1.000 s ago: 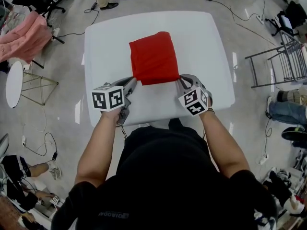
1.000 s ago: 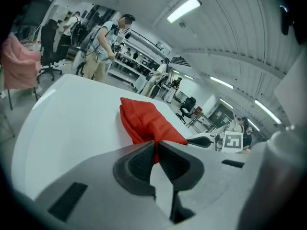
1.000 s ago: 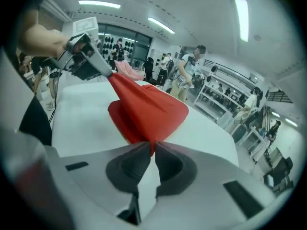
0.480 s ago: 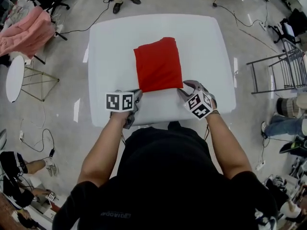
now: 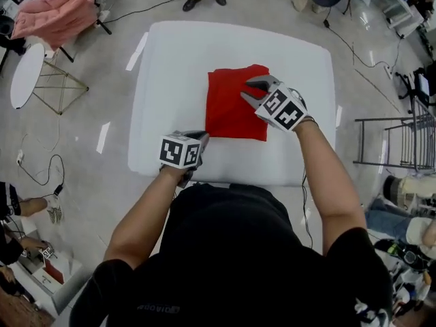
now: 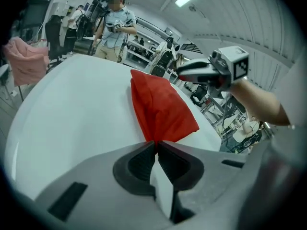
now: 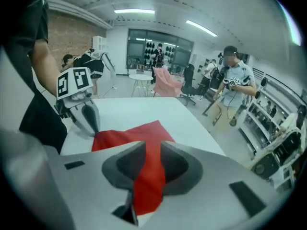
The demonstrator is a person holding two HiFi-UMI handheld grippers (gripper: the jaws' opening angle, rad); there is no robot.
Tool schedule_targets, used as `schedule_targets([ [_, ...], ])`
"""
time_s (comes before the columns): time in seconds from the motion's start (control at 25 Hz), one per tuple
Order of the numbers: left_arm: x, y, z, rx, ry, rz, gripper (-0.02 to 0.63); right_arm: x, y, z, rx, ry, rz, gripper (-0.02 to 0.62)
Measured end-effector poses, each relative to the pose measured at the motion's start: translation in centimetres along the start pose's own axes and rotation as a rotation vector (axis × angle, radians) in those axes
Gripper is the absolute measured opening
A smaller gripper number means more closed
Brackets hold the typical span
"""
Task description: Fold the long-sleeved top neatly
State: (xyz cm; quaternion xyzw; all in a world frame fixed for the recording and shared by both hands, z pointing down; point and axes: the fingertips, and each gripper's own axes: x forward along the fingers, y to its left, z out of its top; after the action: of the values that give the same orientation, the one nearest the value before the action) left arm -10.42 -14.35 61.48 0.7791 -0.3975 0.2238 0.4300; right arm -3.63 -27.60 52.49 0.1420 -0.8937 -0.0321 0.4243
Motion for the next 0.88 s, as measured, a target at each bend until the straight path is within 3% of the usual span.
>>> schedule_targets([
  [0.2, -0.1, 0.0, 0.1, 0.002, -0.005, 0.038, 0.025, 6.8, -1.0, 4.3, -0.104, 0.057, 0.202, 0.149],
  [0.44, -0.5, 0.2, 0.2, 0.008, -0.005, 0.083, 0.025, 10.3, -0.8, 3.5, -0.297, 0.22, 0.429, 0.183],
  [0.52, -0.3, 0.4, 0.3, 0.003, -0.005, 0.092, 0.025, 10.8, -0.7, 2.8, -0.345, 0.254, 0.468, 0.144],
  [0.6, -0.2, 0.6, 0.3, -0.01, -0.008, 0.096, 0.025, 11.2, -0.8, 2.5, -0.358, 0.259, 0.486, 0.045],
  [0.68, -0.2, 0.8, 0.1, -0.022, -0.012, 0.1, 0.025, 11.0, -0.8, 3.4, -0.307, 0.209, 0.52, 0.031],
  [0.88, -0.5, 2.0, -0.5, -0.076, -0.023, 0.121, 0.023, 10.4, -1.9, 7.1, 0.052, 0.036, 0.591, 0.029],
])
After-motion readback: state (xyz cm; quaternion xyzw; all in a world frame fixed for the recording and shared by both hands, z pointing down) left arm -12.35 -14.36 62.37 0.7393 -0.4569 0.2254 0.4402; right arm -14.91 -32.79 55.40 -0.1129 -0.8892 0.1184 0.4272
